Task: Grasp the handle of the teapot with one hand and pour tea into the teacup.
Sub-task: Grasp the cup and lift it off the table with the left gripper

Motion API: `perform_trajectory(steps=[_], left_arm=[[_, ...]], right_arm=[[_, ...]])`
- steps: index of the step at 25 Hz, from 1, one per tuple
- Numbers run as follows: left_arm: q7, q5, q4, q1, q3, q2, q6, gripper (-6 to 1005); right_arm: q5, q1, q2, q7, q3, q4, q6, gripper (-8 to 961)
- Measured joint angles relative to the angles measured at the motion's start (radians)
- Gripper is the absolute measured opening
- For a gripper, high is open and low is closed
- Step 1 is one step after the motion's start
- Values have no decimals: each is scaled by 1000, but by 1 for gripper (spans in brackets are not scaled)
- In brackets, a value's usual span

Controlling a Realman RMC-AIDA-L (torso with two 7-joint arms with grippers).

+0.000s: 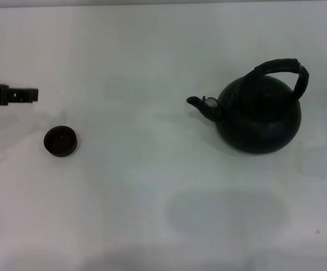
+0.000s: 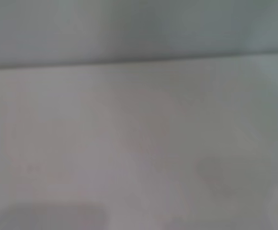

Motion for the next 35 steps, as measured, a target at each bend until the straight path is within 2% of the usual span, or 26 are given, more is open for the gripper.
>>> perform_trajectory(steps=[4,8,13,18,35], left_arm=[[-3,35,-33,-24,6,-2,-48,774],[-3,81,-127,-76,8,-3,-82,775],[7,89,-205,-110,51,-7,-60,777],[7,91,-234,-120,80,-6,-25,779],[7,134,-333,-185,84,-6,-20,780]], right_arm=[[0,0,0,0,0,2,-5,877],[0,0,1,0,-1,2,-20,877],[0,2,1,0,-1,2,-26,876],[1,5,2,1,-1,2,-24,877],[1,2,2,2,-1,1,-18,876]])
